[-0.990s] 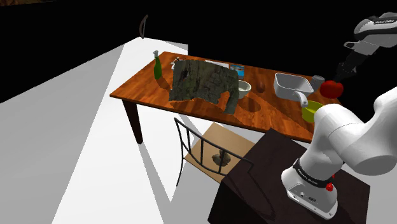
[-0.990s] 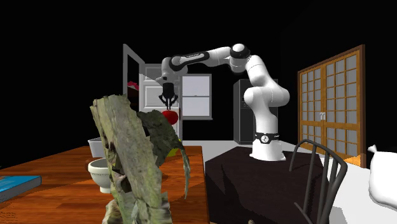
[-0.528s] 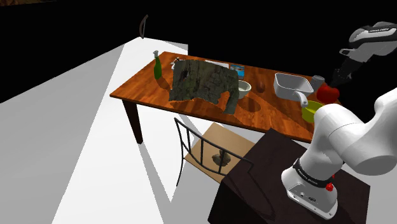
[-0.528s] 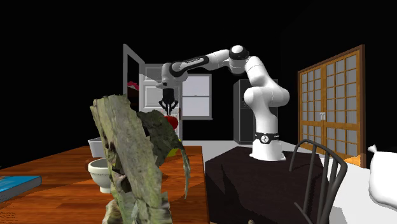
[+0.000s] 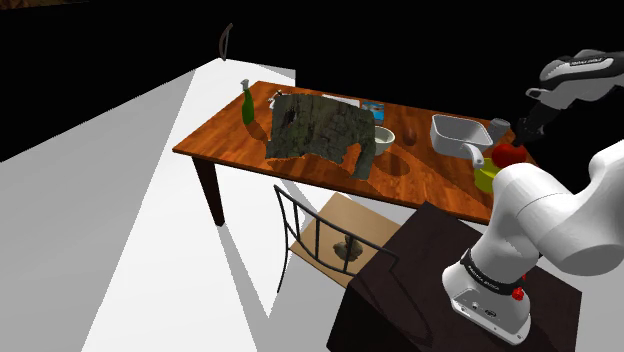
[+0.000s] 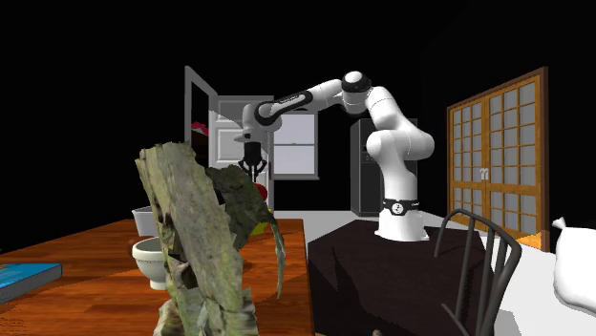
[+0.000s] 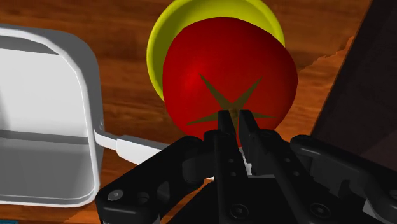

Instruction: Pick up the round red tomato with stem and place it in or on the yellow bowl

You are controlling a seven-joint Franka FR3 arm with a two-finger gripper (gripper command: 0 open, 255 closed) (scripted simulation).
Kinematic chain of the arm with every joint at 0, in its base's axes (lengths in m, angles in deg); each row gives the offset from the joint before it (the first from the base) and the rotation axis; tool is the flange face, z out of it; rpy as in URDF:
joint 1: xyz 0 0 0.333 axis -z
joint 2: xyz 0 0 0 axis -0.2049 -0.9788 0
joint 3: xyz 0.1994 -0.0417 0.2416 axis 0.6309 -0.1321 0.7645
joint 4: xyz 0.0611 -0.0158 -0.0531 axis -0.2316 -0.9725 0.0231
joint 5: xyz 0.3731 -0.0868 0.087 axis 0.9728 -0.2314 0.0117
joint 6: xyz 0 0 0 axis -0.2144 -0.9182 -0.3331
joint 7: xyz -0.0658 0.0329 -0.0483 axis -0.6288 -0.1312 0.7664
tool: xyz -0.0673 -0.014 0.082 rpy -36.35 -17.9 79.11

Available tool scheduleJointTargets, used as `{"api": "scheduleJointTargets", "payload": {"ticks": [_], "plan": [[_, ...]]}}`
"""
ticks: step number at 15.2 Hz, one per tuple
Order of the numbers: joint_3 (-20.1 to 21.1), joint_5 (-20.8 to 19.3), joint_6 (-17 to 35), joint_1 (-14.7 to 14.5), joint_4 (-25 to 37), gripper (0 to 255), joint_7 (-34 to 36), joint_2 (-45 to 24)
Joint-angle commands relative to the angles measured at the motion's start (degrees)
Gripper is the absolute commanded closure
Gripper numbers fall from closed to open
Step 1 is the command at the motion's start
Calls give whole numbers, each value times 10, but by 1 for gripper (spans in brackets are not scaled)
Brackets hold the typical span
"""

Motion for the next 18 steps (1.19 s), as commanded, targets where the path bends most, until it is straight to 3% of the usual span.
{"api": "scheduleJointTargets", "payload": {"ticks": [1, 11, 12, 18], "plan": [[-6, -7, 11, -4, -6, 255, 3, 6], [-13, -13, 21, -8, -11, 255, 6, 13], [-13, -13, 21, -8, -11, 0, 6, 13], [-6, -5, 6, -4, -1, 0, 1, 6]]}}
